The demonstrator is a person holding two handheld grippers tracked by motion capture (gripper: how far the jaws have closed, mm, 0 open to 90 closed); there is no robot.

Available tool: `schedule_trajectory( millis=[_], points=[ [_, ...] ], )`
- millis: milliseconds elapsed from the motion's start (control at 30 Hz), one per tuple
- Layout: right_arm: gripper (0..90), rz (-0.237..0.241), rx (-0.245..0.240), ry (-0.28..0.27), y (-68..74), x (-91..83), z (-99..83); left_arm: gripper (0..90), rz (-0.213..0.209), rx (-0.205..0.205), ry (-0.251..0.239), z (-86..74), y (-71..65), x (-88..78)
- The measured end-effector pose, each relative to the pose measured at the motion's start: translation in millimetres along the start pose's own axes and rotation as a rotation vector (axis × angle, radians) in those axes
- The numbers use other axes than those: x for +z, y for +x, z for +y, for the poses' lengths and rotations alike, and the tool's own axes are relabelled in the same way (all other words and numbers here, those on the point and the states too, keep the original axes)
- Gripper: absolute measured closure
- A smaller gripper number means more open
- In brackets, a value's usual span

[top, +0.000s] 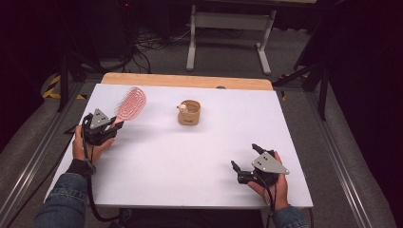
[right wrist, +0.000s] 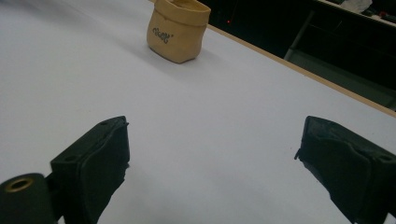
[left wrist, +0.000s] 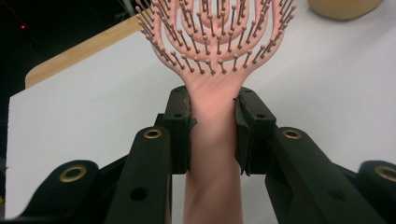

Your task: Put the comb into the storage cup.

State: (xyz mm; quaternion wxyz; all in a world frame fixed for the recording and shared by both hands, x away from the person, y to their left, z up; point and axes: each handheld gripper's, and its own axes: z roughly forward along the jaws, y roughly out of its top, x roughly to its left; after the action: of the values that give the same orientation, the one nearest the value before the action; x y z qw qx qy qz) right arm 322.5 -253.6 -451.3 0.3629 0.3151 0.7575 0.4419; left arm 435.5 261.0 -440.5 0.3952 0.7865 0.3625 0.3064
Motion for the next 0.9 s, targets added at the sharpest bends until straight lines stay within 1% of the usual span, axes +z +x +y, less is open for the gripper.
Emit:
schedule_trajectory(
  millis=[33, 67, 133, 167, 233, 267, 300, 333, 367, 433, 467, 500, 533, 567, 600, 667, 700, 733, 767, 800, 833, 867, 900],
  points=[
    [9.1, -0.002, -0.001, -0.002, 0.3, 0.5, 0.8, 70.1, 0.012, 0.004, -0.008, 0.9, -1.8, -1.6],
    [9.4, -0.015, 0.000, -0.012, 0.2, 2.0, 2.9, 70.1, 0.020, 0.001, -0.025, 1.6, -4.6, -3.0],
    [9.4, -0.015, 0.003, -0.016, -0.1, 3.2, 4.0, 70.1, 0.023, -0.004, -0.052, 3.3, -8.7, -5.3],
    [9.4, -0.018, 0.003, -0.020, -0.5, 4.7, 5.3, 70.1, 0.021, -0.001, -0.058, 4.3, -10.7, -6.3],
    [9.3, -0.021, 0.004, -0.029, -1.0, 6.5, 8.1, 70.1, 0.015, -0.006, -0.079, 6.1, -15.7, -7.8],
    [8.8, -0.013, 0.022, -0.046, -2.5, 8.5, 12.4, 70.1, 0.011, -0.004, -0.091, 7.7, -19.0, -8.9],
    [8.8, -0.013, 0.022, -0.046, -2.5, 8.5, 12.4, 70.1, 0.010, -0.002, -0.097, 8.6, -21.1, -9.6],
    [8.6, -0.008, 0.034, -0.051, -3.0, 9.4, 14.2, 70.1, -0.001, -0.003, -0.112, 9.9, -24.4, -10.5],
    [8.1, 0.001, 0.045, -0.059, -3.8, 11.5, 17.4, 70.1, -0.007, 0.002, -0.118, 11.2, -27.2, -11.0],
    [7.1, 0.029, 0.056, -0.083, -3.9, 16.9, 25.2, 70.1, -0.007, 0.008, -0.129, 12.5, -32.9, -11.3],
    [7.1, 0.029, 0.056, -0.083, -3.9, 16.9, 25.2, 70.1, -0.015, 0.009, -0.132, 13.2, -36.0, -11.2],
    [5.3, 0.089, 0.084, -0.100, -4.6, 22.4, 31.9, 70.1, -0.020, 0.016, -0.135, 14.0, -40.1, -10.4],
    [5.3, 0.089, 0.084, -0.100, -4.6, 22.4, 31.9, 70.1, -0.021, 0.019, -0.134, 14.5, -42.9, -10.1],
    [4.8, 0.099, 0.087, -0.104, -3.2, 27.0, 38.1, 70.1, -0.028, 0.031, -0.141, 15.8, -48.6, -9.4],
    [4.4, 0.109, 0.088, -0.105, -2.6, 28.2, 40.3, 70.1, -0.028, 0.031, -0.141, 15.8, -48.6, -9.4],
    [4.2, 0.117, 0.090, -0.110, -1.5, 29.9, 43.2, 70.1, -0.037, 0.036, -0.146, 17.2, -53.9, -9.2],
    [3.8, 0.122, 0.099, -0.108, 0.5, 33.9, 49.8, 70.1, -0.044, 0.029, -0.160, 18.2, -58.6, -9.9],
    [3.8, 0.122, 0.099, -0.108, 0.5, 33.9, 49.8, 70.1, -0.044, 0.029, -0.160, 18.2, -58.6, -9.9],
    [3.9, 0.122, 0.103, -0.108, 1.5, 35.7, 52.5, 70.1, -0.040, 0.036, -0.165, 18.9, -61.7, -10.8],
    [5.6, 0.124, 0.112, -0.112, 4.2, 38.6, 56.9, 70.1, -0.047, 0.029, -0.178, 19.3, -65.4, -11.6],
    [5.6, 0.124, 0.112, -0.112, 4.2, 38.6, 56.9, 70.1, -0.047, 0.029, -0.178, 19.3, -65.4, -11.6],
    [7.5, 0.152, 0.111, -0.112, 6.7, 40.9, 60.5, 70.1, -0.051, 0.031, -0.183, 19.8, -68.7, -11.9],
    [7.5, 0.152, 0.111, -0.112, 6.7, 40.9, 60.5, 70.1, -0.050, 0.034, -0.187, 20.1, -71.0, -12.2]
  ],
)
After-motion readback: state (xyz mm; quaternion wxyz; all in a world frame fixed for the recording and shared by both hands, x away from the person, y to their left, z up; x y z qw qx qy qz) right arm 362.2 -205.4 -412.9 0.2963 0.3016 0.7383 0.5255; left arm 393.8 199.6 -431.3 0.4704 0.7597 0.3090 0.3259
